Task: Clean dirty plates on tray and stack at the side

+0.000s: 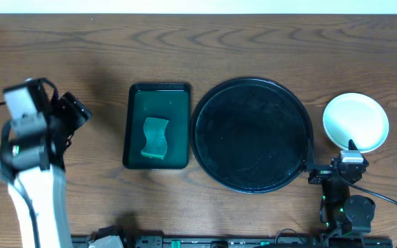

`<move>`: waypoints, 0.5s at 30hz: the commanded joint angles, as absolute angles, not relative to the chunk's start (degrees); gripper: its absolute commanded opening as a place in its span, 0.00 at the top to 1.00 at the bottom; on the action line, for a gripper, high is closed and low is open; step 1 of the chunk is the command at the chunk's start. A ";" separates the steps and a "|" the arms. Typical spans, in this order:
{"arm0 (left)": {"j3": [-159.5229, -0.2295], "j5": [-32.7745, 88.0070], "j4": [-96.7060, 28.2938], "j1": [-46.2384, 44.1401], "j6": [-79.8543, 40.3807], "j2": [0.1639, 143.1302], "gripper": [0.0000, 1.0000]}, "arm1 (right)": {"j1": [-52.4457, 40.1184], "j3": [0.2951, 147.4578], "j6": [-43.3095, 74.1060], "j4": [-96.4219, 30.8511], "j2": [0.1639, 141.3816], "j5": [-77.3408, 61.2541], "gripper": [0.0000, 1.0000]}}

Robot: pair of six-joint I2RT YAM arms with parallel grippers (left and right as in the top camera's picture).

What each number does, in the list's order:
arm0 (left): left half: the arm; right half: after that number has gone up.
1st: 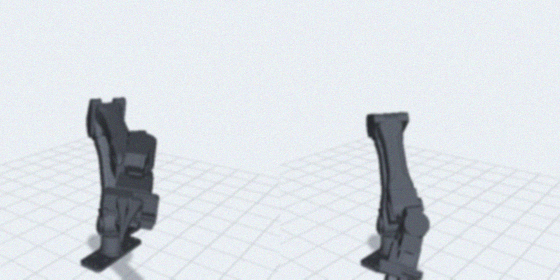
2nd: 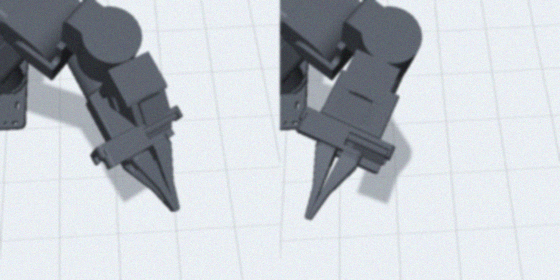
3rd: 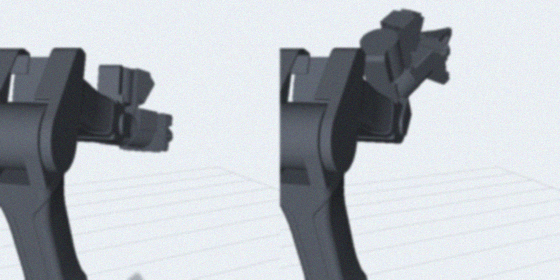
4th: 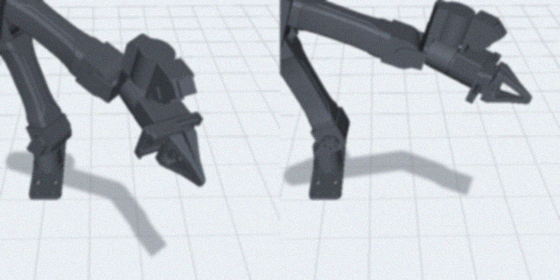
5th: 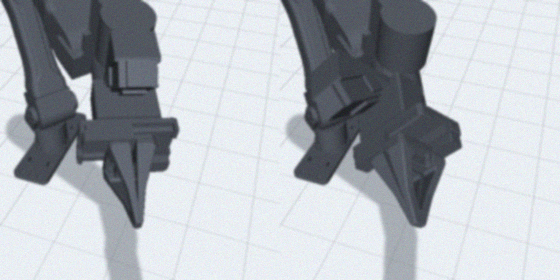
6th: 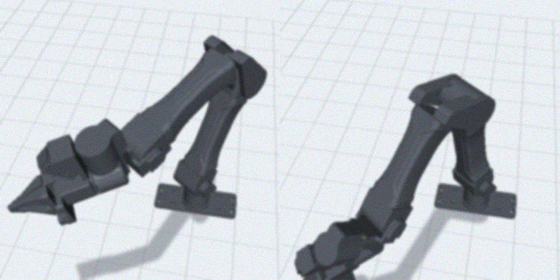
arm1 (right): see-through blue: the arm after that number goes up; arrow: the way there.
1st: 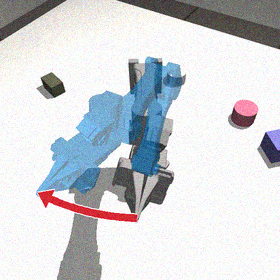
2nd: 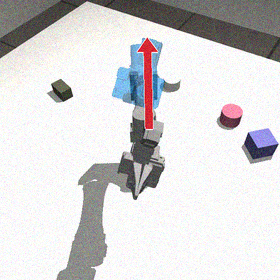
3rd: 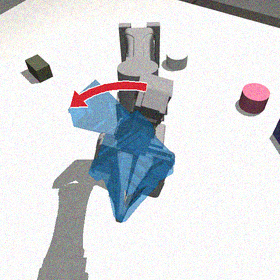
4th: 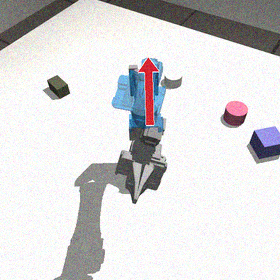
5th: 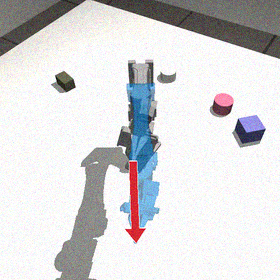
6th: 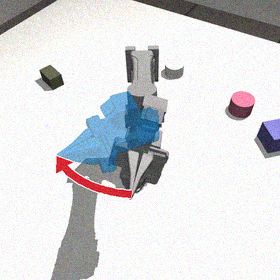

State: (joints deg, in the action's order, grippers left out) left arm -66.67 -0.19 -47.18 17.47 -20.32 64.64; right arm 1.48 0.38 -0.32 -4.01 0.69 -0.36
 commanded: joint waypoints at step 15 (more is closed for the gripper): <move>-67.53 -0.49 -47.29 17.72 -20.38 32.29 0.20 | 0.91 0.30 -0.49 -4.27 0.30 0.12 0.01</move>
State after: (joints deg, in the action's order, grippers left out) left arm -66.74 -0.19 -47.24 17.52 -20.34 34.46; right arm 1.48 0.38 -0.30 -4.03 0.69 -0.36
